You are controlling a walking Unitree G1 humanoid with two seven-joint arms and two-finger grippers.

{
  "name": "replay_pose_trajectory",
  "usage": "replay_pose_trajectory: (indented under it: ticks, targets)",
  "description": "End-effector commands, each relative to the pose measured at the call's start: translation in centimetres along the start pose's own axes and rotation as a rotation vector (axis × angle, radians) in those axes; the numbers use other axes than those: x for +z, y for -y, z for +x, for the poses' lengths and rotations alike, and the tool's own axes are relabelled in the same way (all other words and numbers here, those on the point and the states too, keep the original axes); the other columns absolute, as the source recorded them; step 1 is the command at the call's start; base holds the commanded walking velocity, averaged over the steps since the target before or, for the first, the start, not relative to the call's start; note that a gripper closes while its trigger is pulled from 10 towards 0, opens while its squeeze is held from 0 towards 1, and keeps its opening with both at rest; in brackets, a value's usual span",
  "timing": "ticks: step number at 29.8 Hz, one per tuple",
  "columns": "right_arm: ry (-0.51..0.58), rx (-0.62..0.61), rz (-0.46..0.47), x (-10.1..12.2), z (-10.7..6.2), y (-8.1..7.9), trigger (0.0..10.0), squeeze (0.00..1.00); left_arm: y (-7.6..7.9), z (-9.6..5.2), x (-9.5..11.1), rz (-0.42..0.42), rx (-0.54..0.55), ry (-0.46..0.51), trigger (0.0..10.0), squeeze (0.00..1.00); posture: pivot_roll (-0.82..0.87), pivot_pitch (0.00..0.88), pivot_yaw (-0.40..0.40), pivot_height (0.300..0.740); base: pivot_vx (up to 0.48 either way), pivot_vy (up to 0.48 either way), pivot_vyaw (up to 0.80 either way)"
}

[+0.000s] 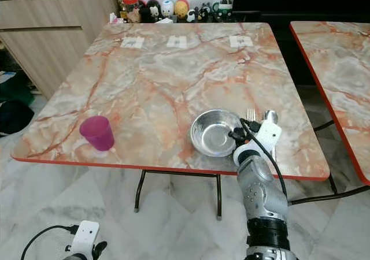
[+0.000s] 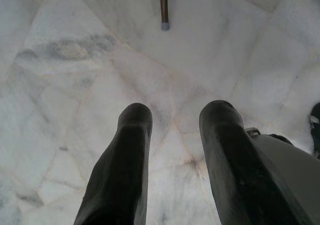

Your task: Setting the table

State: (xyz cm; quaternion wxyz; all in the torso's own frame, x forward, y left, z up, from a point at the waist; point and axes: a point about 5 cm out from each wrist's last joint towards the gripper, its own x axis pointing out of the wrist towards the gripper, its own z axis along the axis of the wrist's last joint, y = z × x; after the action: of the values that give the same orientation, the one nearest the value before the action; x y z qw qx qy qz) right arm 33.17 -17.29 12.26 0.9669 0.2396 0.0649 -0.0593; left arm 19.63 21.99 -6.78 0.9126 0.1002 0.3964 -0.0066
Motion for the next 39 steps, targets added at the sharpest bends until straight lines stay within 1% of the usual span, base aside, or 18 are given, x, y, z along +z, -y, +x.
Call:
replay_pose_trajectory:
  ticks: [1, 2, 3, 4, 5, 8, 11, 12, 14, 16, 18, 21, 25, 31, 39]
  targets:
    - [0.097, 0.014, -0.083, 0.9, -0.3, -0.2, 0.0, 0.0, -0.5, -0.2, -0.7, 0.012, 0.015, -0.033, 10.0, 0.0, -0.07, 0.117, 0.051, 0.74, 0.0, 0.0, 0.0]
    - [0.158, 0.046, -0.074, 1.4, -0.6, -0.6, 0.6, 0.0, -0.6, -0.2, -0.7, 0.016, 0.023, -0.031, 10.0, 0.0, -0.07, 0.108, 0.05, 0.74, 0.0, 0.0, 0.0]
    - [0.192, 0.057, -0.036, 1.5, -0.8, -0.7, 2.4, 0.0, -0.7, -0.2, -0.8, 0.015, 0.033, -0.03, 10.0, 0.0, -0.07, 0.087, 0.05, 0.74, 0.0, 0.0, 0.0]
    - [0.207, 0.047, -0.021, 1.5, -0.9, -0.6, 8.7, 0.0, -0.7, -0.3, -0.8, 0.014, 0.036, -0.028, 10.0, 0.0, -0.07, 0.081, 0.051, 0.74, 0.0, 0.0, 0.0]
    - [0.228, 0.032, -0.009, 1.5, -1.1, -0.4, 10.0, 0.0, -0.7, -0.3, -0.9, 0.017, 0.035, -0.03, 10.0, 0.0, -0.07, 0.069, 0.05, 0.74, 0.0, 0.0, 0.0]
    - [0.245, 0.028, -0.009, 1.5, -1.2, -0.3, 10.0, 0.0, -0.7, -0.3, -1.0, 0.02, 0.034, -0.033, 10.0, 0.0, -0.06, 0.053, 0.05, 0.74, 0.0, 0.0, 0.0]
    - [0.29, 0.05, -0.022, 1.9, -1.5, -0.5, 10.0, 0.0, -0.9, -0.3, -0.9, 0.021, 0.04, -0.03, 10.0, 0.0, -0.07, 0.063, 0.053, 0.74, 0.0, 0.0, 0.0]
    - [0.326, 0.049, -0.048, 2.5, -1.5, -0.4, 10.0, 0.0, -1.1, -0.3, -0.7, 0.034, 0.05, -0.024, 10.0, 0.0, -0.08, 0.072, 0.052, 0.74, 0.0, 0.0, 0.0]
    - [0.342, 0.047, -0.06, 2.7, -1.5, -0.4, 10.0, 0.0, -1.1, -0.3, -0.7, 0.038, 0.054, -0.023, 10.0, 0.0, -0.08, 0.072, 0.052, 0.74, 0.0, 0.0, 0.0]
    - [0.371, 0.041, -0.079, 3.0, -1.6, -0.3, 10.0, 0.0, -1.1, -0.3, -0.7, 0.044, 0.055, -0.026, 10.0, 0.0, -0.08, 0.069, 0.05, 0.74, 0.0, -0.398, 0.0]
    - [0.404, 0.044, -0.09, 3.5, -1.7, -0.2, 10.0, 0.0, -0.6, -0.2, -0.7, 0.05, 0.044, -0.028, 10.0, 0.0, -0.09, 0.063, 0.045, 0.74, 0.0, -0.48, 0.0]
    - [0.384, 0.057, -0.138, 3.6, -1.5, -0.5, 10.0, 0.0, -0.3, -0.2, -0.7, 0.04, 0.04, -0.026, 10.0, 0.0, -0.09, 0.057, 0.041, 0.74, 0.0, -0.48, -0.33]
    - [0.398, 0.068, -0.129, 3.6, -1.4, -0.6, 10.0, 0.0, 0.0, -0.2, -0.7, 0.027, 0.035, -0.025, 10.0, 0.0, -0.09, 0.048, 0.034, 0.74, 0.0, -0.48, -0.76]
    - [0.419, 0.084, -0.164, 4.2, -0.9, -1.1, 10.0, 0.0, 0.0, 0.0, -0.4, 0.013, 0.046, -0.024, 10.0, 0.0, -0.08, 0.065, 0.016, 0.74, 0.0, -0.472, 0.0]
    - [0.441, 0.073, -0.16, 4.8, -0.8, -1.1, 10.0, 0.0, -0.3, -0.2, -0.9, 0.007, 0.049, -0.045, 10.0, 0.0, -0.09, 0.081, 0.028, 0.74, 0.0, -0.467, 0.0]
